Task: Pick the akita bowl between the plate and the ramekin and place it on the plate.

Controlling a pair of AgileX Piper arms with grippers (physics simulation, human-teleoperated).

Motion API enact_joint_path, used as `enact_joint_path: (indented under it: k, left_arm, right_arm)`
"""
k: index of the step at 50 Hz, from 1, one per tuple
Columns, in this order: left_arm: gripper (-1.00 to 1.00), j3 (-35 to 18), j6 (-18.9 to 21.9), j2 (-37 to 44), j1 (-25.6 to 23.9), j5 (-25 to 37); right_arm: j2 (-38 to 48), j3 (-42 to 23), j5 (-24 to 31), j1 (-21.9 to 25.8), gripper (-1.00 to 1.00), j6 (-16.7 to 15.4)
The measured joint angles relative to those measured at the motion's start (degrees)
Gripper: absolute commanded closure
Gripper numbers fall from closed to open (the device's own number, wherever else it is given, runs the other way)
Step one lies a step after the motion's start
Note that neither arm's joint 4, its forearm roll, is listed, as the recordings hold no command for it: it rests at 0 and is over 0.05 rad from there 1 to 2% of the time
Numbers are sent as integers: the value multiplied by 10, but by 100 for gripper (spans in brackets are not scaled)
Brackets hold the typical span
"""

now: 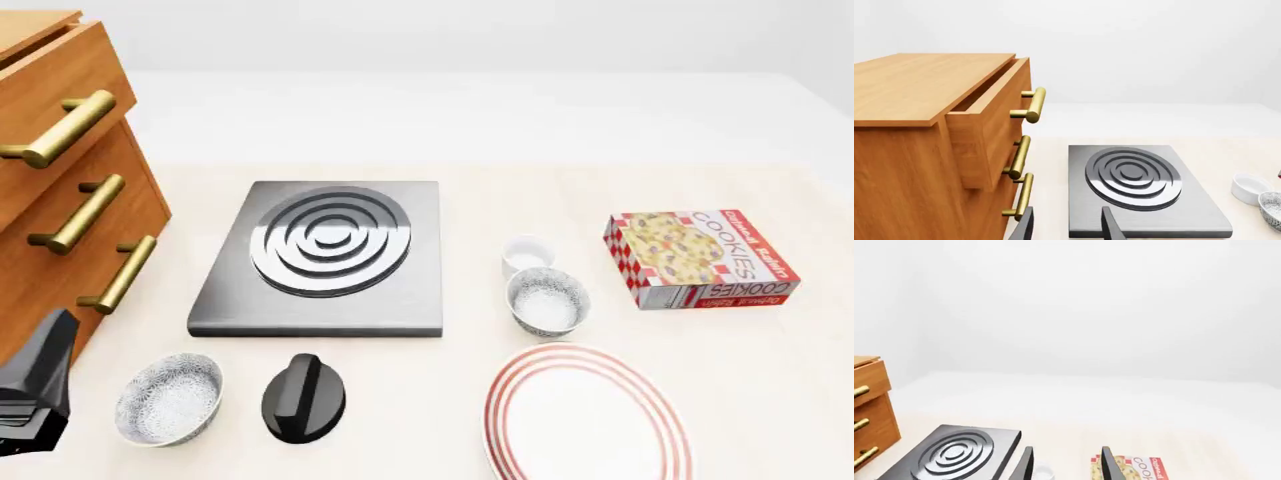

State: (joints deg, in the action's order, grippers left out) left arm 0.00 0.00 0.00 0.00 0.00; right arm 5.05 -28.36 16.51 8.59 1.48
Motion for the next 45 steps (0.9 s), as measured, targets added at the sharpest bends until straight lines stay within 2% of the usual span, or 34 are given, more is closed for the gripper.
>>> enact_joint_path:
  k: [12, 26, 34, 45]
  left_arm:
    - [-100, 0, 0, 0, 0, 0]
    - [-100, 0, 0, 0, 0, 0]
    - [-100, 0, 0, 0, 0, 0]
    - [-100, 0, 0, 0, 0, 0]
  right_arm:
    - [112, -161, 60, 49, -100, -14]
    - [249, -315, 131, 97, -100, -40]
    - [320, -381, 167, 116, -100, -45]
    - [404, -436, 199, 123, -100, -44]
